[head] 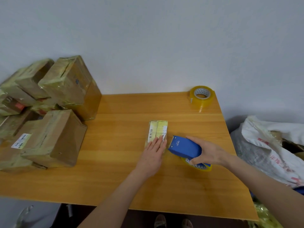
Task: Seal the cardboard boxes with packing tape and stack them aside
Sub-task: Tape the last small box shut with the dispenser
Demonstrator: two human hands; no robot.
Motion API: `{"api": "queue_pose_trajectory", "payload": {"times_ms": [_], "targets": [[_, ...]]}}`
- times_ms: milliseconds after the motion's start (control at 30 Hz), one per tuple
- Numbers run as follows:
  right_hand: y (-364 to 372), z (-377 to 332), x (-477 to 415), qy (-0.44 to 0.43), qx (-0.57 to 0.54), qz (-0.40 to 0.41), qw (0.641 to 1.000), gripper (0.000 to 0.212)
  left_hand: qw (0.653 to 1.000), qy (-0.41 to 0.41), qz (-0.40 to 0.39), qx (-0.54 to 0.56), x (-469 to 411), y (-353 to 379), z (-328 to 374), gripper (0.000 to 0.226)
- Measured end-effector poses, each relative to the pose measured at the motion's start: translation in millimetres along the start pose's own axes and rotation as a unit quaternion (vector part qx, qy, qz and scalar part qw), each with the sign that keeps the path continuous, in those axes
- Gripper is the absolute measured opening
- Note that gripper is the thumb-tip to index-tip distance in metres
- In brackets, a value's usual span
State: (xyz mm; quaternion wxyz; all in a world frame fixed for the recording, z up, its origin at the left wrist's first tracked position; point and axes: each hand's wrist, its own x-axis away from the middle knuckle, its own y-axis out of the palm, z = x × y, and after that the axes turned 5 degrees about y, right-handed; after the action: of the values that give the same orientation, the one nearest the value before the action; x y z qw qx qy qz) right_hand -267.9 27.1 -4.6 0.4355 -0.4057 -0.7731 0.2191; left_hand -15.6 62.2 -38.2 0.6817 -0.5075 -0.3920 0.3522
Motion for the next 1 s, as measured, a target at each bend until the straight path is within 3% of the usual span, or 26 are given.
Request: {"api": "queue_pose_trajectory", "payload": {"times_ms": [267,567,800,933,1000], "targets": [[-8.6,18.6,12.4,-0.010,0.024,-0.006,1.000,0.088,0.999,0.005,-0.025,-0.025,-3.0,-2.4,-0.2,0.066],[-11.0,-4.8,5.4,-0.005,0.170,-0.029,0.985,0.070,0.999,0.001,-0.030,-0.012,-3.4,-5.4,2.5,0.068],[-4.0,-31.3,-24.6,0.039,0.181,-0.090,0.979,0.085,1.000,0.007,-0.014,0.010,-4.1,-2.8,-0.1,0.068],[-12.0,-35.3,-29.5,0.053,0.194,-0.110,0.973,0.084,1.000,0.003,-0.008,0.017,-3.4,-3.7,1.1,0.069],[-5.6,-47.6,-33.1,0.052,0.255,-0.116,0.959,0.078,1.000,0.006,-0.008,0.022,-3.3,-4.8,1.2,0.068]]}}
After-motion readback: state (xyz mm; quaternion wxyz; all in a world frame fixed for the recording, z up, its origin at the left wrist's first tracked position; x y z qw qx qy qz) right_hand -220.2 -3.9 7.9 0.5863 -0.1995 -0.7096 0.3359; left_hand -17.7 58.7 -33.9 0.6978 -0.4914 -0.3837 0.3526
